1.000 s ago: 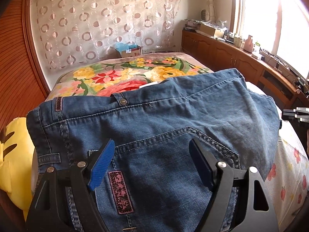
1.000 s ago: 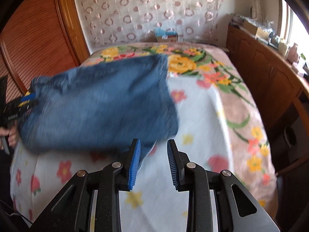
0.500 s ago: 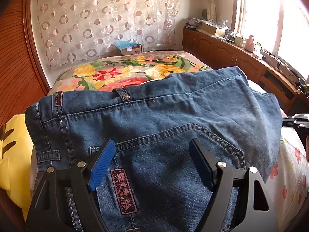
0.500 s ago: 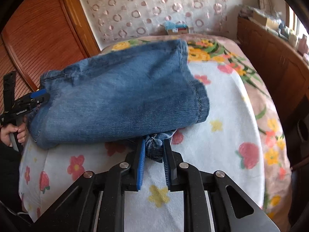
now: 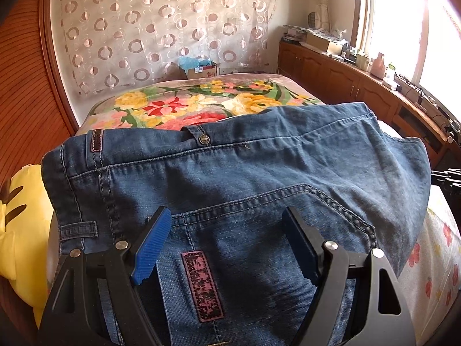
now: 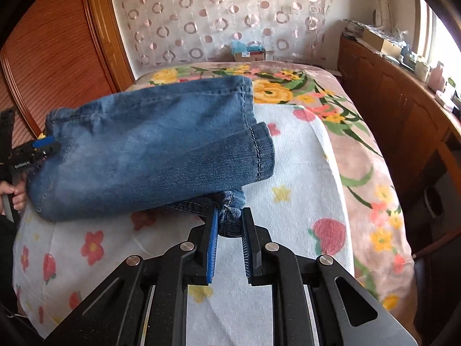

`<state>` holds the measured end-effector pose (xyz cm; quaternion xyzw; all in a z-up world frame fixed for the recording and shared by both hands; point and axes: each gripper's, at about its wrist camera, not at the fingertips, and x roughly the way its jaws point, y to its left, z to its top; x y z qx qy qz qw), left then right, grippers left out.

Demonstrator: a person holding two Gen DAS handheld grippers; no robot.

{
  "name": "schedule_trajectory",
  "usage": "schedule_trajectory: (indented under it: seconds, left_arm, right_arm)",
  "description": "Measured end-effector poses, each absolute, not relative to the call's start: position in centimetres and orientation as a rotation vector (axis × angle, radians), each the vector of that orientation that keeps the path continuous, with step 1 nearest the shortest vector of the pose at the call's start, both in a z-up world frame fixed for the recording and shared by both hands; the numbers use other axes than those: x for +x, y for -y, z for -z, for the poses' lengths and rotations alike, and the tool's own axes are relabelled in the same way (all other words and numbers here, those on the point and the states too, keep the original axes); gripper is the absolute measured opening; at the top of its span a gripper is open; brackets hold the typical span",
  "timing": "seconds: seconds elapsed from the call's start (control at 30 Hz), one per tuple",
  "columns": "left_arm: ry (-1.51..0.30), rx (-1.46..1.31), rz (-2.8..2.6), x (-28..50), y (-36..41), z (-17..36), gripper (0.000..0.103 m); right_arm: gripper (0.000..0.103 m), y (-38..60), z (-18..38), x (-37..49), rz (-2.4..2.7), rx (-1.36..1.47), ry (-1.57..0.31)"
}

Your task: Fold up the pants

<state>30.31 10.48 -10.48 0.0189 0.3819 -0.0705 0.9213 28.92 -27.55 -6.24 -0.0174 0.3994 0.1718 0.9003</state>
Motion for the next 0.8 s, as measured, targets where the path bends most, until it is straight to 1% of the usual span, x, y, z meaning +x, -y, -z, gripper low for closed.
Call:
schedule_trajectory:
  seconds: [0.1, 0.2, 0.27, 0.33, 0.43, 0.6, 0.8]
  left_arm:
    - [-0.781, 0.043, 0.146, 30.4, -10.4, 10.4, 0.08]
    - [-0.778, 0.048, 0.151, 30.3, -10.1, 10.2, 0.08]
    - [-0.776, 0.062, 0.149, 30.1, -9.6, 10.0, 0.08]
    - [-0.771, 0.077, 0.146, 29.9, -9.2, 9.6, 0.08]
    - [-0.768, 0.083, 0.147, 29.5, -8.9, 8.9, 0.08]
    - [-0.768, 0.091, 0.146, 28.0, -8.1, 8.4, 0.08]
    - [-0.784, 0.078, 0.145, 26.6, -7.4, 8.8, 0.08]
  right_arm:
    - [0.016, 27.3, 6.6, 29.8, -0.362, -0.03, -0.855]
    - [0.023, 27.4, 6.1, 30.0, -0.357, 0.0, -0.841]
    - [0.029, 28.1, 5.3, 29.7, -0.343, 0.02, -0.817]
    - [0.039, 28.6, 4.7, 29.7, -0.312, 0.033, -0.788]
    - [0.047, 29.3, 4.1, 30.0, -0.292, 0.069, -0.752]
    - [0.054, 29.0, 4.5, 31.4, -0.303, 0.116, -0.753]
    - [0.054, 27.8, 6.3, 33.3, -0.314, 0.118, -0.8]
